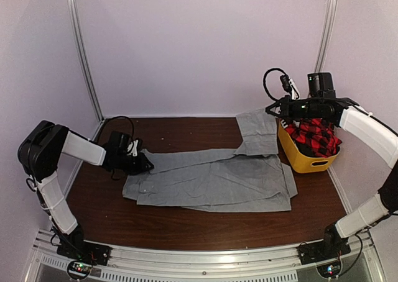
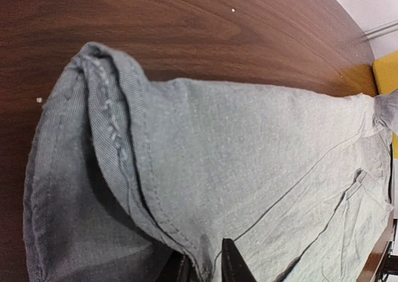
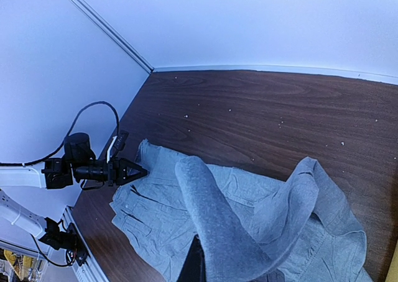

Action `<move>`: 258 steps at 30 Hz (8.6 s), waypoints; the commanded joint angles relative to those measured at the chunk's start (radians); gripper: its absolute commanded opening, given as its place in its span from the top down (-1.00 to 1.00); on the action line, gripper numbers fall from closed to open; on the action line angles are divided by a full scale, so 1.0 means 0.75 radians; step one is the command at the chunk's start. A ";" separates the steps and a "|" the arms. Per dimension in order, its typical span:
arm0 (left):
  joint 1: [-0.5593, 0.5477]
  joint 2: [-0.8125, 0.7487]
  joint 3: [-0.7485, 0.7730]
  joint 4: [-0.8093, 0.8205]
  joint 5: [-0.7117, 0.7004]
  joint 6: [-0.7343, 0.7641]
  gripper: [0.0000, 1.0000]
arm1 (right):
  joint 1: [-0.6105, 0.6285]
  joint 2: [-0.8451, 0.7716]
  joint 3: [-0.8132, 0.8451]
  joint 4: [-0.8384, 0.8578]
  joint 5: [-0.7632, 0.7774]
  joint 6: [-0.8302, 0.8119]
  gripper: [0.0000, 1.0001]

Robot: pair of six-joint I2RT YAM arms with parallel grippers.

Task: Fold and stack the long sleeve shirts
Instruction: Pick up the 1/3-folded shirt from the center of the board, then fold the 1/3-folded shirt at the center of the board, then pass from the right arm to the left, then smooth out the rectangle-folded shirt at the center of the board.

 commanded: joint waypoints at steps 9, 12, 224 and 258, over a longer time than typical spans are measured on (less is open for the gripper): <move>0.009 -0.012 0.030 0.040 0.019 0.019 1.00 | -0.020 -0.044 -0.025 0.013 0.002 0.000 1.00; 0.018 -0.055 0.082 -0.049 0.046 0.054 1.00 | -0.026 -0.072 -0.014 -0.018 0.008 0.006 1.00; -0.913 -0.206 0.142 0.132 0.401 -0.007 1.00 | 0.153 0.176 -0.983 0.922 0.140 0.601 -0.03; -0.912 -0.139 0.106 0.113 0.332 0.016 1.00 | 0.157 0.174 -0.867 0.713 0.278 0.461 0.83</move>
